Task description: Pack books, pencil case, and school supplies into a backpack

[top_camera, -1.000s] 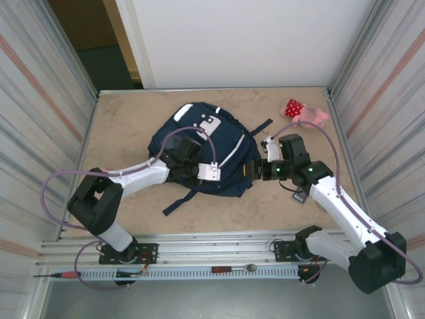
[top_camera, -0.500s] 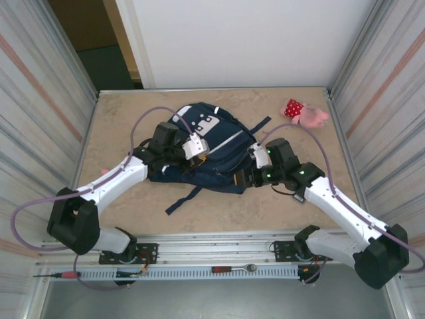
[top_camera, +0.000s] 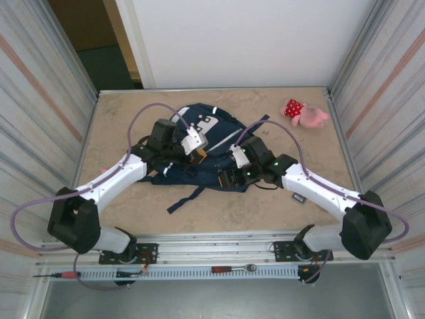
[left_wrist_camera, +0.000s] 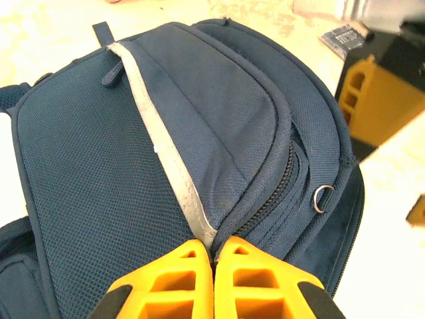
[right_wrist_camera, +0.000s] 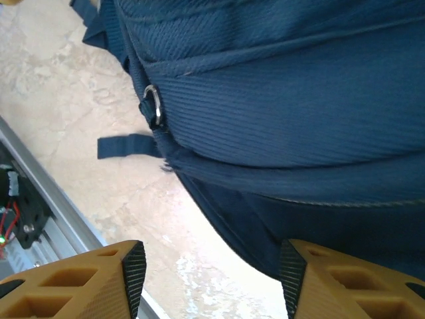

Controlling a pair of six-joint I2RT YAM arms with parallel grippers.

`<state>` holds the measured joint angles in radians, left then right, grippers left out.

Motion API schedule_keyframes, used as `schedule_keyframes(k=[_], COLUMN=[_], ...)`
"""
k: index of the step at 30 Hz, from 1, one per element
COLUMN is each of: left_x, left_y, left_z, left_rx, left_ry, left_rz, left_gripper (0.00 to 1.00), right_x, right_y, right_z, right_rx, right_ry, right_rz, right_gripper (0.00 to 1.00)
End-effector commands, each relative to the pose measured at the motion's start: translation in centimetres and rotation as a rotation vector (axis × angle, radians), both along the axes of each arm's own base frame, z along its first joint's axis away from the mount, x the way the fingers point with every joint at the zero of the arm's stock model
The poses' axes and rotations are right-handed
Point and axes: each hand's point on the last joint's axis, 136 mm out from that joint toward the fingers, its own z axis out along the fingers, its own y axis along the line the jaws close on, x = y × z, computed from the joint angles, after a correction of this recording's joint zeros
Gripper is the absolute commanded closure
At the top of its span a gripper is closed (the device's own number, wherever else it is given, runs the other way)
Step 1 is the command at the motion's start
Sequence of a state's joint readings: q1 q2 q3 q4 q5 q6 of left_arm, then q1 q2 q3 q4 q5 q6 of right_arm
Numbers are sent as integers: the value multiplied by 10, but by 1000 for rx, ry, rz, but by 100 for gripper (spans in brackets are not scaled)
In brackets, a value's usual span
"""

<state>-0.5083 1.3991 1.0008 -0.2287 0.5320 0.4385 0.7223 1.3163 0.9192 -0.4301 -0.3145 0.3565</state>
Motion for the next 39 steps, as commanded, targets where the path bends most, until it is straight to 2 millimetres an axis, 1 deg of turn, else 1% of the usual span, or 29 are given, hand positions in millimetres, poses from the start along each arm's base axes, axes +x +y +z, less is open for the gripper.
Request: schedule_keyframes(k=[1,5,6,9,14,17,19,22,25,31,36,39], left_x=[15,15,15,14,11,9,8,7,8,9,9,9], left_y=[-7,-9,-9,-11,-14,-15,-15,-15,-14,-10,-4,2], left_z=[40,41,41,44,47,47,47,47,45,36,25,18], left_rx=[-112,-140,-149,-169,-189,-198,-205,-205,-193,-152,-94,-43], left_ry=[-8,32,39,51,64,76,83,88,81,78,67,48], left_rz=[47,68,70,72,53,50,47,49,55,70,78,73], left_gripper=[100,100,100,100,100,100,100,100,100,100,100,100], right_x=[15,25,26,30,43,52,57,59,56,51,49,47], right_y=[2,-4,-2,4,8,11,10,0,-12,-34,-57,-69], right_z=[8,7,9,6,9,13,17,20,21,20,9,0], right_rx=[-27,-67,-59,-62,-98,-76,-72,-95,-132,-188,-235,-243], right_ry=[-8,-36,-50,-77,-149,-182,-202,-220,-227,-216,-140,-69], right_rz=[-156,-329,-355,-411,-479,-513,-548,-598,-623,-646,-636,-586], right_gripper=[44,44,44,44,52,55,60,74,84,89,95,97])
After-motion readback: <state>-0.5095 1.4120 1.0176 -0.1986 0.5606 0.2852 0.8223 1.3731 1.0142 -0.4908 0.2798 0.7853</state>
